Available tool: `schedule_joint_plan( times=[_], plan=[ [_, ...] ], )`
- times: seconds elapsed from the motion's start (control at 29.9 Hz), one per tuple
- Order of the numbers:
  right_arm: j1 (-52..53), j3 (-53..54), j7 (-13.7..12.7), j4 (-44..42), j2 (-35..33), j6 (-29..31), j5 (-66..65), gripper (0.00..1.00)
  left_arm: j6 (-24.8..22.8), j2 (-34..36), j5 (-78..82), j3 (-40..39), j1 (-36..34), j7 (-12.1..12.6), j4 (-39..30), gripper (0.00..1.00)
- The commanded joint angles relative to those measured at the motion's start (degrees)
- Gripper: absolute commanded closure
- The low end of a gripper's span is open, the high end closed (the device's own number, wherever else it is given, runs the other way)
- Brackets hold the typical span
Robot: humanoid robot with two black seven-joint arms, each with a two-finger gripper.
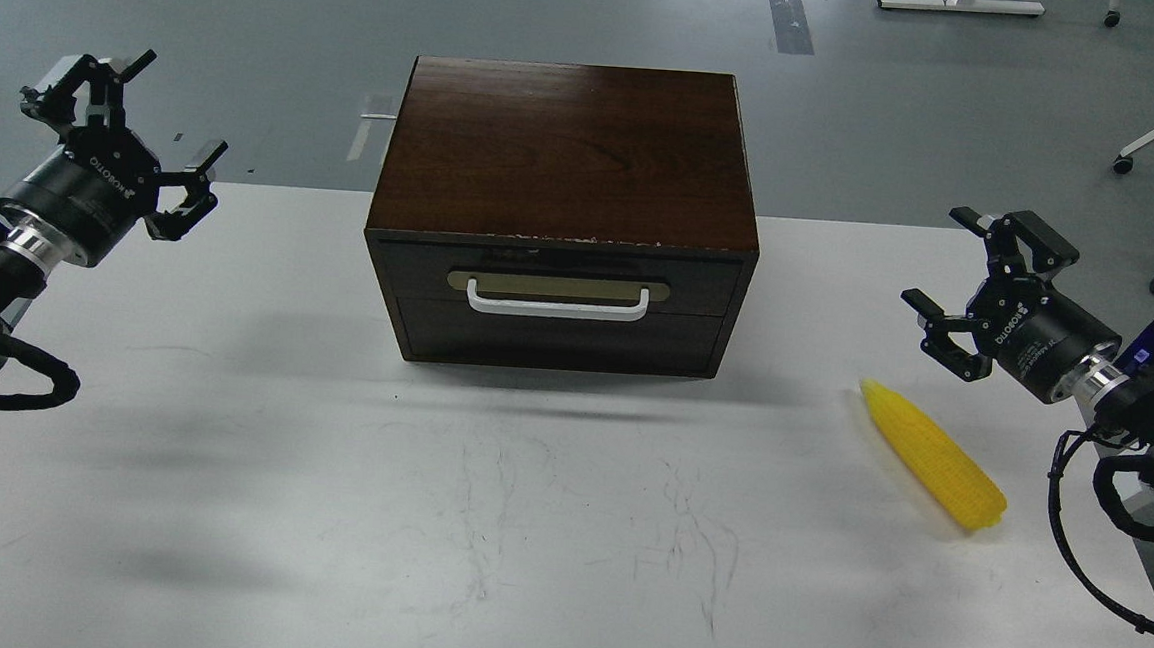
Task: Put corn in drawer with both arms
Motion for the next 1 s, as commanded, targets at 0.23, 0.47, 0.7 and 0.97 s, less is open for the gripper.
schedule_joint_plan(
  times=[0.23, 0.47, 0.7, 0.97],
  plan=[
    [0.2, 0.1, 0.0, 0.0, 0.0, 0.0, 0.0, 0.00, 0.0, 0.2, 0.2, -0.1, -0.1, 0.0, 0.0, 0.01],
    [0.3, 0.1, 0.0, 0.0, 0.0, 0.0, 0.0, 0.00, 0.0, 2.4, 2.4, -0.1, -1.3, 0.1, 3.1, 0.01],
    [0.4, 0.2, 0.0, -0.1, 0.0, 0.0, 0.0, 0.00, 0.0, 5.0, 14.7, -0.3, -8.8, -3.5, 2.2, 0.01],
    [0.9, 0.2, 0.0, -0.1, 0.0, -0.9, 0.0, 0.00, 0.0, 10.7, 39.6, -0.4, -17.9, -3.5, -20.0, 0.02]
  ],
)
